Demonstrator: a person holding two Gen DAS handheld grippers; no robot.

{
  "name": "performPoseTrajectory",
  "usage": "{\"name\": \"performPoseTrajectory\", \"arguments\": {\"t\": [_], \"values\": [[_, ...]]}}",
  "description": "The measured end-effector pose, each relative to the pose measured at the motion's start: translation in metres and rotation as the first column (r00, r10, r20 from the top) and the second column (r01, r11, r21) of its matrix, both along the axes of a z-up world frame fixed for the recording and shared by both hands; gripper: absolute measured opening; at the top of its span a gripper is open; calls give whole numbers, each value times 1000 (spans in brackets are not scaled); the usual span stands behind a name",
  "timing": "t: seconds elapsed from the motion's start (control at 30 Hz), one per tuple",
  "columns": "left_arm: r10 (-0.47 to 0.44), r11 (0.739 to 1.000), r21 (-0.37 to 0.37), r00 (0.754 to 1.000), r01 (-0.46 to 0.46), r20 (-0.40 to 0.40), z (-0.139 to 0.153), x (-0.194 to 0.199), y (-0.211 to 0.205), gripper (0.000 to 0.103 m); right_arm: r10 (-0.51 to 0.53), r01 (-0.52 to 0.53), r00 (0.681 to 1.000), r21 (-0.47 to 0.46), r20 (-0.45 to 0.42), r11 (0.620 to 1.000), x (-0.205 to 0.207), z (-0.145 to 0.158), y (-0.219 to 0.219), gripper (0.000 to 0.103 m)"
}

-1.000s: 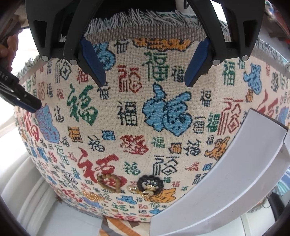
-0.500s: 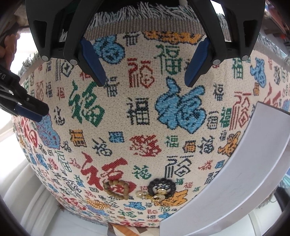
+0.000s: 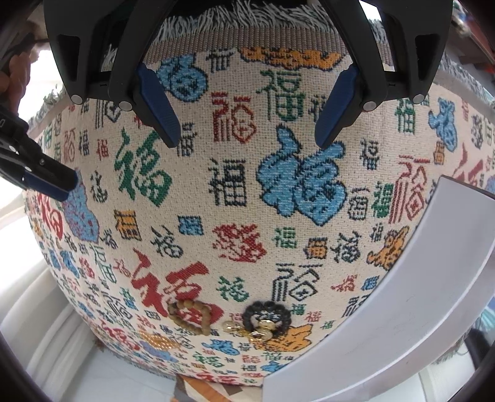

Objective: Organize jewelry
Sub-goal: 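Withdraw both tools from the tray back over the remaining jewelry, then grasp the black bead bracelet with the left gripper while the right gripper grasps the gold charm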

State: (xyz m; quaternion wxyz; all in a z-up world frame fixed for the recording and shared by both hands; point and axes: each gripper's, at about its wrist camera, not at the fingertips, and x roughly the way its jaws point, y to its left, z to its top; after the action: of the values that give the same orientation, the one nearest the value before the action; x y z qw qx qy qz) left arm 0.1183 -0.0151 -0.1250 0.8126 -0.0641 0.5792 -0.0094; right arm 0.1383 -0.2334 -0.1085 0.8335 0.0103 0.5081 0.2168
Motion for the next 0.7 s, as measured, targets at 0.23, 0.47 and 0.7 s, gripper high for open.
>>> {"name": "performPoseTrajectory", "arguments": {"t": [0.23, 0.47, 0.7], "values": [[4, 999, -40, 1000, -5, -21, -4, 15, 2, 89, -13, 13, 1000, 15, -18, 1000, 6, -6, -9, 51], [12, 999, -36, 1000, -11, 25, 9, 59, 17, 89, -9, 9, 1000, -12, 3, 1000, 27, 1, -18, 51], [99, 995, -39, 993, -97, 71, 20, 116, 48, 89, 24, -21, 997, -46, 67, 999, 62, 23, -11, 51]]}}
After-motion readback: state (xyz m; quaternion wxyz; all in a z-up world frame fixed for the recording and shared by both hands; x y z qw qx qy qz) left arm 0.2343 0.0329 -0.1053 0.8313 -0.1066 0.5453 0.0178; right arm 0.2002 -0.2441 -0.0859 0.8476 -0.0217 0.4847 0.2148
